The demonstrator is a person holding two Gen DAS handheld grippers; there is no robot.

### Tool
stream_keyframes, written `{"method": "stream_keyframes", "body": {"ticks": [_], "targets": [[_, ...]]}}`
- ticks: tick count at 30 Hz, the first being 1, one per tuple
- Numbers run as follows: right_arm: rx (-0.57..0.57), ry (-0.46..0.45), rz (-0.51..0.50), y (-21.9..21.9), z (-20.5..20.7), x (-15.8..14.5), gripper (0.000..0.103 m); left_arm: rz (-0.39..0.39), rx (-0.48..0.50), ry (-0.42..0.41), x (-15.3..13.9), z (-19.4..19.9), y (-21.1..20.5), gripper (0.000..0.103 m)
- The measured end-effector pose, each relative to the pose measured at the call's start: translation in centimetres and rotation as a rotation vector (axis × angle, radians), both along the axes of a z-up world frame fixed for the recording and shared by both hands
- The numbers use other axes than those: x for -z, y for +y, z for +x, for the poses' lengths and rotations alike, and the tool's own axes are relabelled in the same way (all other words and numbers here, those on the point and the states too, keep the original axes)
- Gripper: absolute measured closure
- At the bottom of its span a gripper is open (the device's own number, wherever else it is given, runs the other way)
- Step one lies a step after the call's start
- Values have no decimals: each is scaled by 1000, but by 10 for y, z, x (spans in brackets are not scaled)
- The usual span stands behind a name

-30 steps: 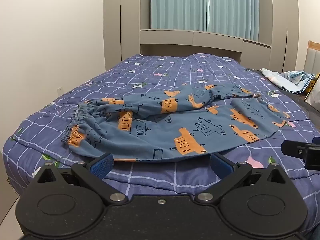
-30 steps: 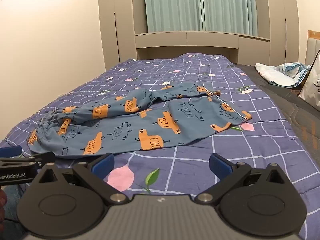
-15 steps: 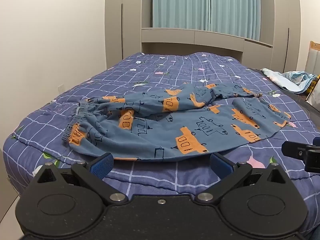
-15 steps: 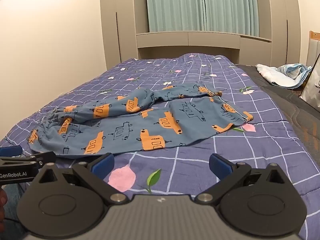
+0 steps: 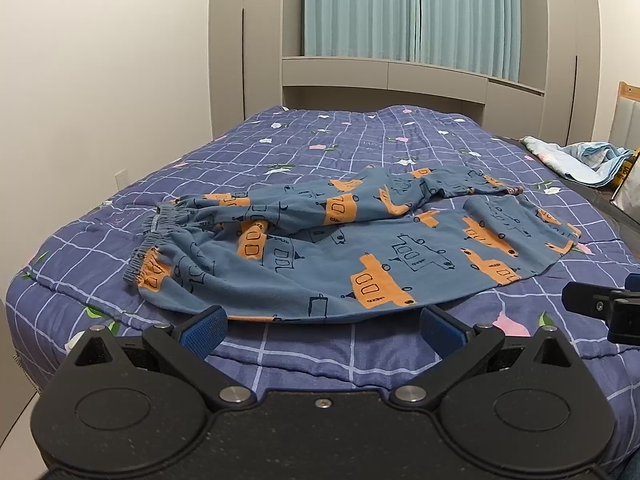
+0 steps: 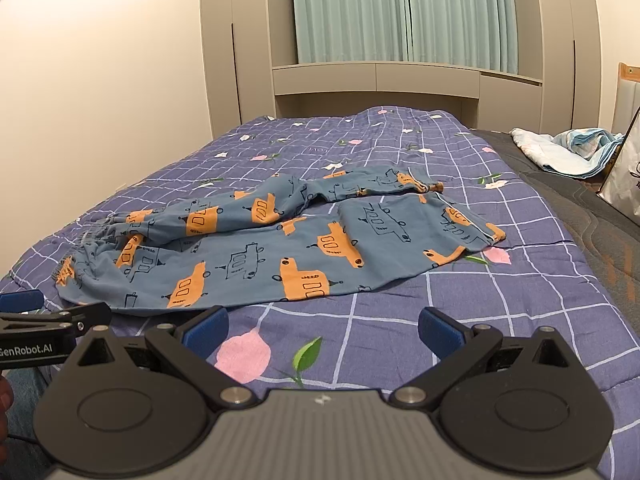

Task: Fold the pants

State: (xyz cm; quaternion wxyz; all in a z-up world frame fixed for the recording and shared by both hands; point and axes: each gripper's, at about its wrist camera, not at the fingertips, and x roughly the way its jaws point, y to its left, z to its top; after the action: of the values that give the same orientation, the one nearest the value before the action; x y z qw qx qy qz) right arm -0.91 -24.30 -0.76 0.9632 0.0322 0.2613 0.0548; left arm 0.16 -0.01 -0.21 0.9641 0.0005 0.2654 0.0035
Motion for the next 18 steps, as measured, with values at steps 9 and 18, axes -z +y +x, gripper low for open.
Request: {"method": "stream_keyframes", "body": {"ticks": [9, 18], "targets": [[0, 0, 1, 1, 0, 0, 0, -1, 0, 0, 0, 0, 0, 1], [1, 4, 6, 2, -1, 0, 0, -4, 12, -3, -2, -1, 0, 1]]}}
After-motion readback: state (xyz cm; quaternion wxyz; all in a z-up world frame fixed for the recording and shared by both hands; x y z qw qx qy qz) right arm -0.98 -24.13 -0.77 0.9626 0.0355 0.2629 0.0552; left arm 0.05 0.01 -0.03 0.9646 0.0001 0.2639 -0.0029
